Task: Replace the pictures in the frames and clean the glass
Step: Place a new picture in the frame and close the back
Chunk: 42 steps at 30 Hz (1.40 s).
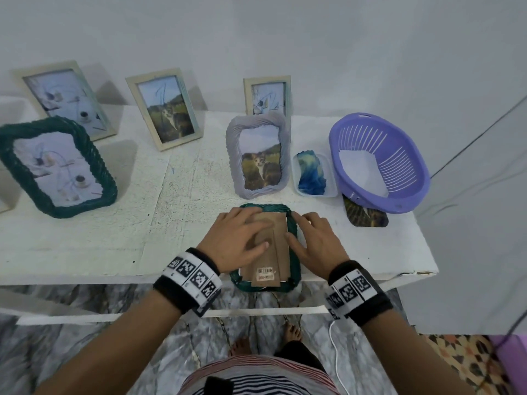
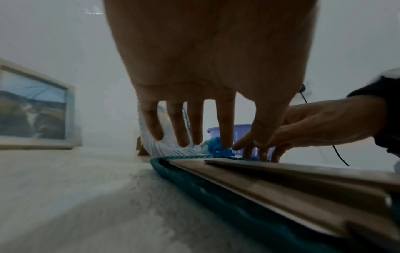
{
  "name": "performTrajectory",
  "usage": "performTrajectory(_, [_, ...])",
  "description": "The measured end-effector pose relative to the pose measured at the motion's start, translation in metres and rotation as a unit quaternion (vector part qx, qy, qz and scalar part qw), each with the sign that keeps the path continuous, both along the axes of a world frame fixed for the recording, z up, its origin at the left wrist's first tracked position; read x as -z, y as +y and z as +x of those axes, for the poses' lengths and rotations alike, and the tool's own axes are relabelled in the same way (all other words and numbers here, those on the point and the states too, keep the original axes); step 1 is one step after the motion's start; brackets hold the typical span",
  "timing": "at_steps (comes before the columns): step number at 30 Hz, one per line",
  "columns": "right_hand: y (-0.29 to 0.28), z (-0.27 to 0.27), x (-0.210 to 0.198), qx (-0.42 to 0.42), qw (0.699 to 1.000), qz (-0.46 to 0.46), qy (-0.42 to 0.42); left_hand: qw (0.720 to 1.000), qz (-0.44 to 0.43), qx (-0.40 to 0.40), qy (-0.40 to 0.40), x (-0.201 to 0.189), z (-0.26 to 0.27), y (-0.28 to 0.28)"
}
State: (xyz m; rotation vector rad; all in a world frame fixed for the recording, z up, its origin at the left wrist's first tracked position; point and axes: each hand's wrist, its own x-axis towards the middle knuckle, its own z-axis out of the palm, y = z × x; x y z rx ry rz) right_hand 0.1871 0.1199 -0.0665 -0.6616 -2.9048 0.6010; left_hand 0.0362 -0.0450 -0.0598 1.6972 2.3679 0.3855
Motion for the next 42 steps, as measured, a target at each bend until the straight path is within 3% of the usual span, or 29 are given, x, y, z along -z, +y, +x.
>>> performTrajectory(2, [0.007,-0.007,0.004,-0.004,0.998,0.009,-0.059,0.996,-0.084,0.003,0.03,-0.003,-0.002,0.011])
performTrajectory(5, [0.009,-0.011,0.009,-0.013,0.995,0.027,-0.094,0.99,-0.13,-0.004,0.051,0.0,-0.003,0.017])
performTrajectory(15, [0.019,-0.008,0.016,0.006,0.996,-0.076,-0.047,0.991,-0.119,0.007,0.063,0.002,-0.004,0.016])
performTrajectory(23, [0.016,-0.013,0.015,0.014,0.994,-0.079,-0.069,0.992,-0.111,0.004,0.065,0.005,-0.007,0.016])
performTrajectory(28, [0.004,-0.013,0.009,0.017,0.997,-0.043,-0.054,0.996,-0.093,0.006,0.013,0.008,-0.012,0.012])
performTrajectory(32, [-0.01,-0.009,0.01,0.006,0.995,0.031,-0.09,0.993,-0.005,-0.021,-0.114,0.015,-0.019,0.001])
performTrajectory(34, [-0.012,-0.009,0.011,0.01,0.995,0.044,-0.092,0.991,0.041,-0.074,-0.103,0.021,-0.022,-0.007])
performTrajectory(36, [-0.013,-0.009,0.012,0.012,0.995,0.051,-0.09,0.989,0.031,-0.118,-0.084,0.024,-0.023,-0.013])
performTrajectory(42, [-0.015,-0.009,0.012,0.015,0.995,0.051,-0.089,0.981,0.019,-0.155,-0.118,0.027,-0.024,-0.014])
